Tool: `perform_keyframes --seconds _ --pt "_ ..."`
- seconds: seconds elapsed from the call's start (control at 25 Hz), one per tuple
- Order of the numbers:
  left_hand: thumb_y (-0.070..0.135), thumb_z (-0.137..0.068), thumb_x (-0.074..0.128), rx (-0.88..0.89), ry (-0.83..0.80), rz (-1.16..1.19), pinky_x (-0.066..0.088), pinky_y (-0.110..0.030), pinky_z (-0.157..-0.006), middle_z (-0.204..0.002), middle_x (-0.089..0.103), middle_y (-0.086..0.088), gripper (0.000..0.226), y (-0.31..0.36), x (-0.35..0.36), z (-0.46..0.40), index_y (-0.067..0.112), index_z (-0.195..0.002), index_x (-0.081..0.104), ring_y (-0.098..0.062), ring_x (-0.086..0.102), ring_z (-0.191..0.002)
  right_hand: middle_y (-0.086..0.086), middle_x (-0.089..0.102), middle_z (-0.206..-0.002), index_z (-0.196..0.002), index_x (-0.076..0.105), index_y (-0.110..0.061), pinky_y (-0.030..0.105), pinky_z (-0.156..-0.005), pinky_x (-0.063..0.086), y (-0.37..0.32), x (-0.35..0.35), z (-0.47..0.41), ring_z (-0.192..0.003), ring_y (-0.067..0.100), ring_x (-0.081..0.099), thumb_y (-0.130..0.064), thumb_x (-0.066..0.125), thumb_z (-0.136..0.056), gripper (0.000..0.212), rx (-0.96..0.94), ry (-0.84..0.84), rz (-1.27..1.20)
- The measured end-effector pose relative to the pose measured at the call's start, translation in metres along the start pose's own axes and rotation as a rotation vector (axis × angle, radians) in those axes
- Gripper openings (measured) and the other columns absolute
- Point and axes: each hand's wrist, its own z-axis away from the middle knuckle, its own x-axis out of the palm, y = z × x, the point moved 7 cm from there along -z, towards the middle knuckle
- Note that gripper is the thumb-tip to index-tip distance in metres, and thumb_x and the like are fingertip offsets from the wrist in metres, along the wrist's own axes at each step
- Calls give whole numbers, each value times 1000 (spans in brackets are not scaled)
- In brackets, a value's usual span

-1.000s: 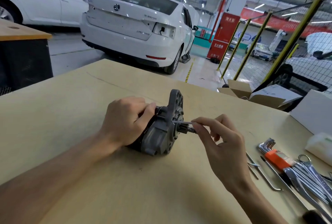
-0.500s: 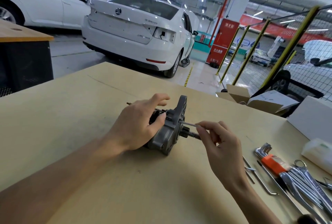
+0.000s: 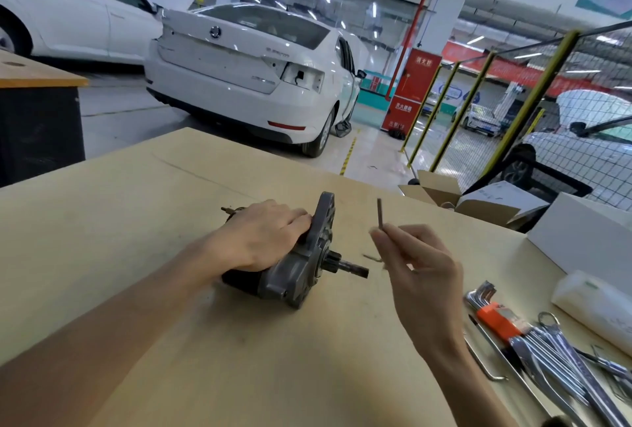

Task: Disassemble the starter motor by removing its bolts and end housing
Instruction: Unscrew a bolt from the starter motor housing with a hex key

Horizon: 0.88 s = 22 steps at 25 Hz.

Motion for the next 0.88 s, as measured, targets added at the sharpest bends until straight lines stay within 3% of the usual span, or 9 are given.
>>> perform_keyframes --seconds 0.16,0.28,0.4,0.52,0.68,0.76,0.88 --pt "34 -107 14 70 33 -219 37 -41 -95 -108 58 -1 33 12 0 10 31 -82 36 -22 46 -104 3 68 -71 -81 77 -23 26 -58 55 -10 20 5 -60 17 63 -13 69 -87 14 89 -90 -220" --pt "36 -105 9 102 28 -285 29 -37 -88 -101 53 5 38 19 5 16 35 -103 47 -16 37 -96 5 66 -69 -78 74 -18 22 -54 52 -13 24 9 -53 11 59 -10 66 -90 17 89 -149 -220" --pt "42 -96 4 83 58 -72 26 -34 -82 -91 54 12 54 21 3 22 33 -111 55 -13 40 -93 1 68 -70 -78 73 -16 21 -53 51 -13 19 7 -52 9 58 -9 63 -91 18 95 -148 -216" --pt "42 -105 18 64 208 255 41 -36 -87 -94 68 6 40 16 -7 29 36 -121 54 -12 58 -94 1 69 -70 -78 73 -16 24 -51 52 -13 15 6 -52 12 58 -12 62 -91 17 110 -122 -230" --pt "49 -96 19 192 331 310 44 -35 -85 -91 66 7 38 27 -17 42 44 -131 34 -8 60 -86 5 70 -70 -78 73 -12 29 -54 54 -12 18 7 -51 12 59 -11 62 -92 18 137 -126 -232" --pt "47 -95 24 238 303 320 45 -35 -86 -97 64 14 40 32 -17 43 48 -135 24 -6 60 -86 7 70 -70 -79 74 -10 32 -56 55 -9 19 7 -50 13 59 -9 62 -93 18 161 -128 -243" --pt "45 -93 33 286 242 260 48 -37 -86 -98 66 10 49 37 -14 43 52 -139 17 -9 63 -87 7 69 -68 -79 74 -10 32 -54 55 -8 18 8 -49 14 59 -11 63 -92 17 167 -123 -257"
